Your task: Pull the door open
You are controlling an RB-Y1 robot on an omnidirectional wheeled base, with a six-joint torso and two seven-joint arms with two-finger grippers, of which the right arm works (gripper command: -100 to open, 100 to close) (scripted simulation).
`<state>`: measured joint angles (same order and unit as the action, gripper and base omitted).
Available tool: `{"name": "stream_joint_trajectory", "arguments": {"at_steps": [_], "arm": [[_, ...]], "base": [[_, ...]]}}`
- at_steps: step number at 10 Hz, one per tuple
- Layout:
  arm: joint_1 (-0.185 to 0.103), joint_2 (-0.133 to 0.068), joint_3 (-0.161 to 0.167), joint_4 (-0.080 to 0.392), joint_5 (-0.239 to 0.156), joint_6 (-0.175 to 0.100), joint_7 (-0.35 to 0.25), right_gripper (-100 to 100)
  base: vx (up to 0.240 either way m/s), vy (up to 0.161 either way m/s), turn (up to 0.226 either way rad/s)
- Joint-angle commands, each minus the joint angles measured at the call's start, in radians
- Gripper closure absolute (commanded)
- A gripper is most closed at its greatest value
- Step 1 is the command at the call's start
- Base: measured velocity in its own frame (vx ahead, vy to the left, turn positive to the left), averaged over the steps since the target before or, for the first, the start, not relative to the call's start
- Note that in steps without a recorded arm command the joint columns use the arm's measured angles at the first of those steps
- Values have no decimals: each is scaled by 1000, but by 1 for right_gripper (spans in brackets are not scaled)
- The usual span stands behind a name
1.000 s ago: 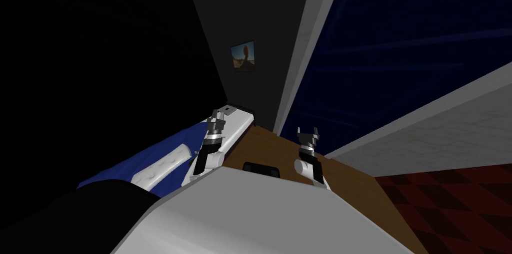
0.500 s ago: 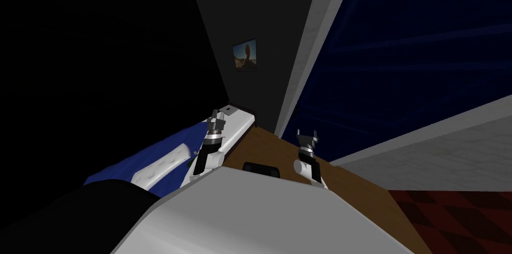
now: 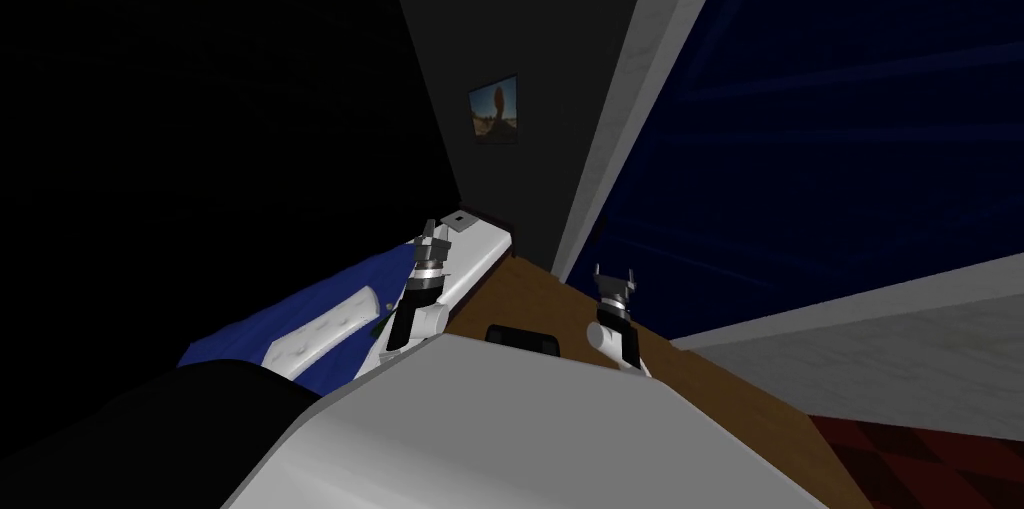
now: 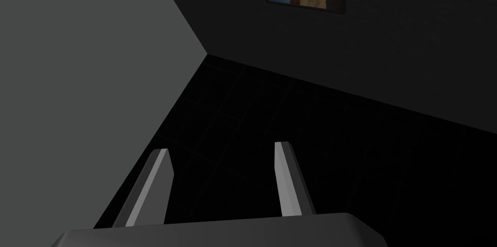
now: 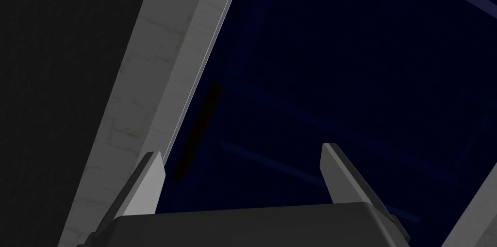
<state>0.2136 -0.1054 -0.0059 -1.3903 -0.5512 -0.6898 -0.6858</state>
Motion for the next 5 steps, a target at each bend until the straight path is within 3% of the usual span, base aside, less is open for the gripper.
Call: {"name": "stream_joint_trajectory", "arguments": {"at_steps": [1,5], "arm": [[-13,-1,0,44,-22,-16,-35,-100],[-40,-7,-2,140,-76,-49,-112,-100]], "base": [[95,-55,91],[93,-41,80]]}}
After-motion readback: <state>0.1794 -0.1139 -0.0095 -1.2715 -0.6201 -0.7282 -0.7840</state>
